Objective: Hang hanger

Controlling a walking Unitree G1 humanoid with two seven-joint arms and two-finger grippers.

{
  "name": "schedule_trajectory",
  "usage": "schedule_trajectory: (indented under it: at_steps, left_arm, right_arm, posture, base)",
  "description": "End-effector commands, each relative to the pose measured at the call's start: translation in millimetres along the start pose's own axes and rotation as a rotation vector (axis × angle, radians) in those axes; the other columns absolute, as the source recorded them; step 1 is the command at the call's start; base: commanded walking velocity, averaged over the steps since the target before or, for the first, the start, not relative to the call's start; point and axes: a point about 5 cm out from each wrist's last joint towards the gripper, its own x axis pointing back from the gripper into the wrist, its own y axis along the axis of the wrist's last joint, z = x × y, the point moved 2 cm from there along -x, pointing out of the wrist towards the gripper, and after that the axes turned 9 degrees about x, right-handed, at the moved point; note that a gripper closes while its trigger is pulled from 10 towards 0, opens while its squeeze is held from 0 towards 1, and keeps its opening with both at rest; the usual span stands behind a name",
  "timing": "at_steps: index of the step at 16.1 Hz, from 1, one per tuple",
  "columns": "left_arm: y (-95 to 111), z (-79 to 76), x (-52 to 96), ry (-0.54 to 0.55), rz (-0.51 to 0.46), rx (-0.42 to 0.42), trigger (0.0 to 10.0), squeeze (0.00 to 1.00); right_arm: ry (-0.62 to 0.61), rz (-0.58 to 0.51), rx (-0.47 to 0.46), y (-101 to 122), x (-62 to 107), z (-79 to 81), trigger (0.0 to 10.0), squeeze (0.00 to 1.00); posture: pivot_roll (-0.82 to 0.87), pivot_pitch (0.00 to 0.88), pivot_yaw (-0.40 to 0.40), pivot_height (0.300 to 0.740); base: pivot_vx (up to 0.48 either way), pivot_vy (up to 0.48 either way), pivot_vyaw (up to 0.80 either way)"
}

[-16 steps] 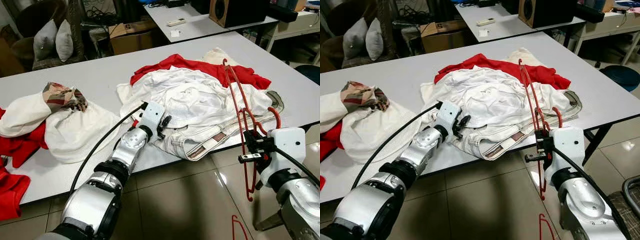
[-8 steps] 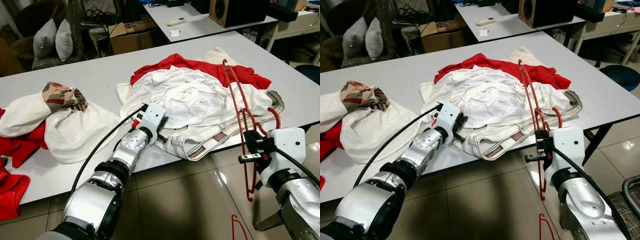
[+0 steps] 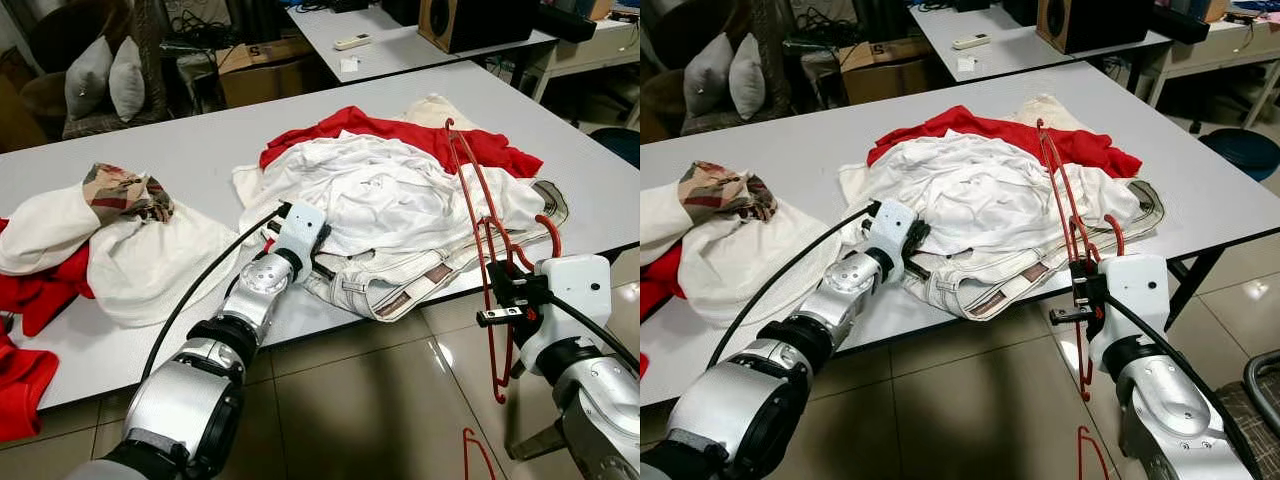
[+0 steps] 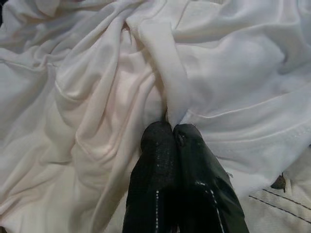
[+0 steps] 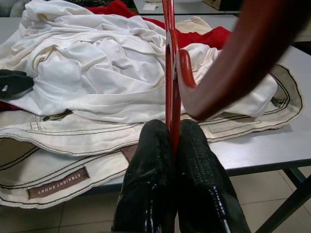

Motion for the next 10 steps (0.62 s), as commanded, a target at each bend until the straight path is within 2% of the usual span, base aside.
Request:
schedule_trajectory:
  at_steps: [1,4,5,6,7,10]
  left_arm:
    - [7.9,8.5,0.6,0.012,-0.026,0.001,0.0,0.00]
    - [13.9,14.7,4.2,-0.025,-0.057,-0.038,0.0,0.00]
    - [16.2,25.5,8.5,-0.015,-0.062,-0.077,0.0,0.00]
    - [20.6,33.5,13.6,-0.040,-0.082,-0.080,0.0,0.00]
    - [28.5,41.6,21.6,-0.094,-0.122,-0.075,0.0,0.00]
    - [56.3,49.1,33.0,-0.168,-0.231,-0.098,0.0,0.00]
  right_arm:
    - [0.006,-0.010,0.007,2.8,1.6,1.5,10.0,0.00]
    - [0.004,-0.008,0.008,2.1,2.2,1.6,10.0,0.00]
    - [0.002,-0.007,0.008,1.8,3.0,1.8,10.0,0.00]
    - [0.006,-0.002,0.009,0.4,4.3,1.9,10.0,0.00]
    - [0.014,0.007,0.010,-1.9,6.4,2.0,10.0,0.00]
    - [0.092,-0.021,-0.026,-2.9,9.6,1.8,10.0,0.00]
  posture:
    - [-0.12,0.050,0.130,0.740]
    - [-0.12,0.048,0.140,0.740]
    - [-0.12,0.048,0.143,0.740]
    - [-0.11,0.049,0.142,0.740]
    - [-0.10,0.051,0.138,0.740]
    - [-0.08,0.052,0.130,0.740]
  base:
    - [0.000,0.000,0.00]
    - [0.000,0.000,0.00]
    - [0.000,0.000,0.00]
    - [0.000,0.000,0.00]
    - [0.000,0.000,0.00]
    - [0.000,0.000,0.00]
